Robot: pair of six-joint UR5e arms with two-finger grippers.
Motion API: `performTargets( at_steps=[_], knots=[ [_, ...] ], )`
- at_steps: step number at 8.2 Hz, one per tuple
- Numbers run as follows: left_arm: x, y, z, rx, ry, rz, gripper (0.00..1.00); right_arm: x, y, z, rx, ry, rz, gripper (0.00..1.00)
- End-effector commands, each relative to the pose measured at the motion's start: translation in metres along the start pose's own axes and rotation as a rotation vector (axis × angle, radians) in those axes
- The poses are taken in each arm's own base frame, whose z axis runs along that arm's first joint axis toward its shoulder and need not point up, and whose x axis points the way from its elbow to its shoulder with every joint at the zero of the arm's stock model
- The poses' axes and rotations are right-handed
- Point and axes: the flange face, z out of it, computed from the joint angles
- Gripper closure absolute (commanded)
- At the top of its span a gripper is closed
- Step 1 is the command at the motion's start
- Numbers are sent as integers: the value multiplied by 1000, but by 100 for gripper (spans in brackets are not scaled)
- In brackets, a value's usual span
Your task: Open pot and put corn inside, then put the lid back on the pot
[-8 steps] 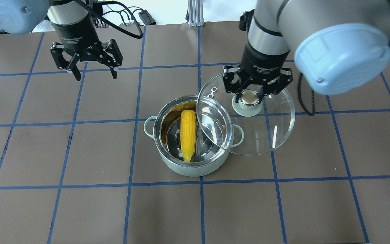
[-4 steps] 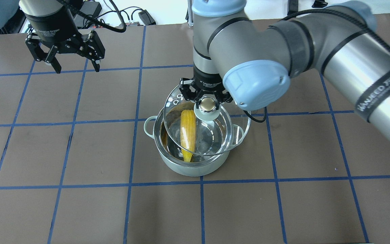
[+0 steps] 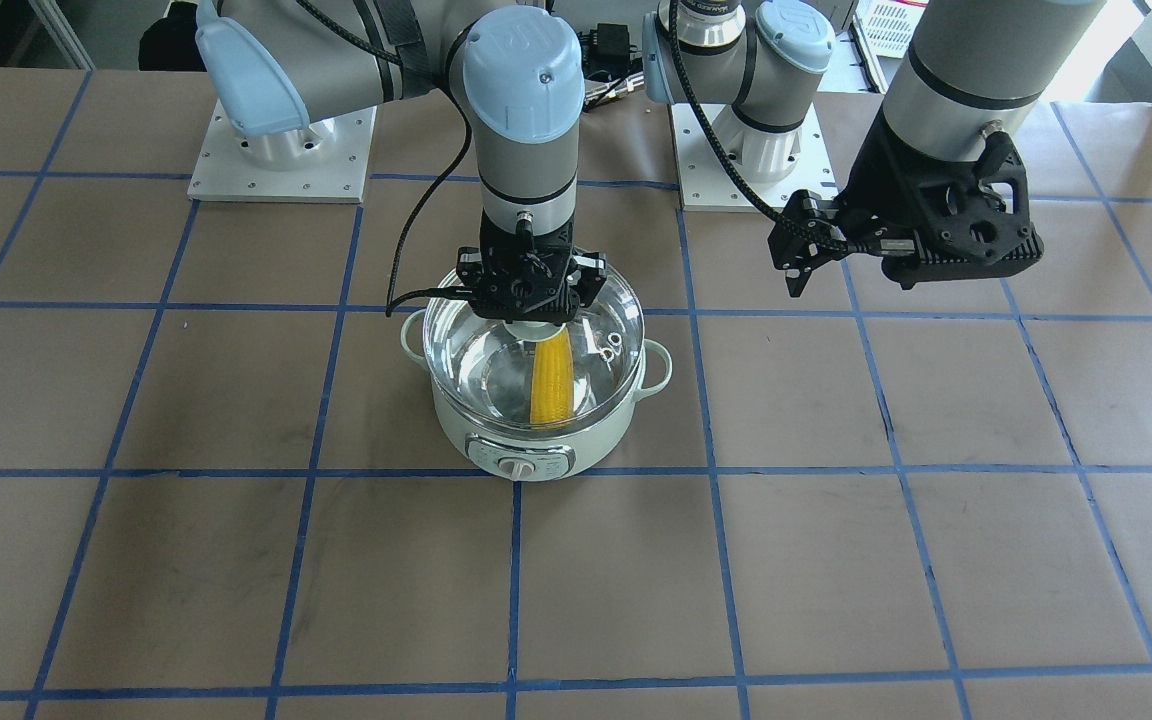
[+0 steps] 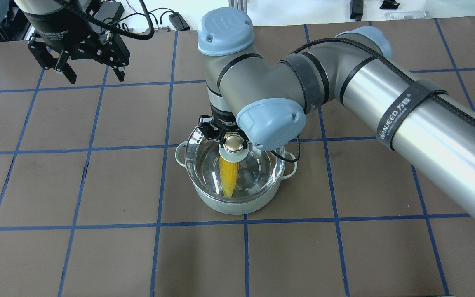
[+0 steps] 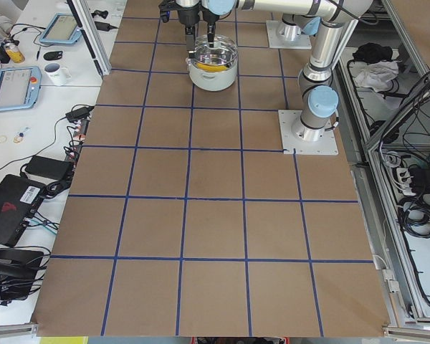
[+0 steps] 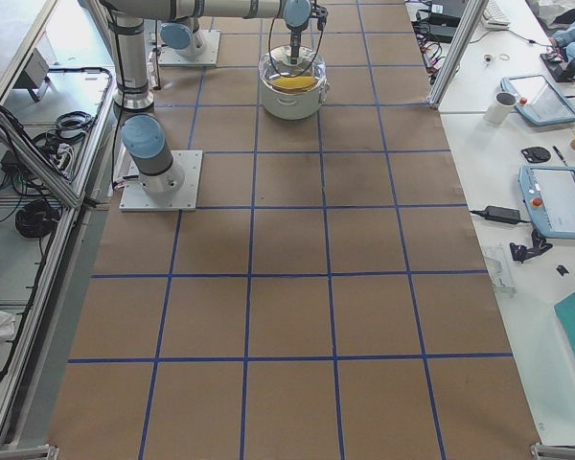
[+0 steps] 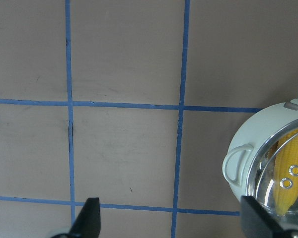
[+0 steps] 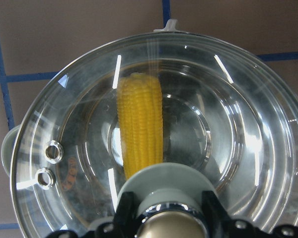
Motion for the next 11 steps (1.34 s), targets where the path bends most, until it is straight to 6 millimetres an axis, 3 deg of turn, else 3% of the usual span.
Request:
performTargets(
  at_steps=[1,4,7,11],
  knots=[
    [3,8,-6,10,31,2,0,-4,3,11,-15,7,-5,100],
    [6,12,19,-40,20,9,0,-4,0,16,-19,12,0,100],
    [5,25,4,-10,24,67,0,-4,-1,19,-19,16,0,100],
    [4,19,9,-14,23,46,0,-4,-1,19,-20,17,0,100]
  ],
)
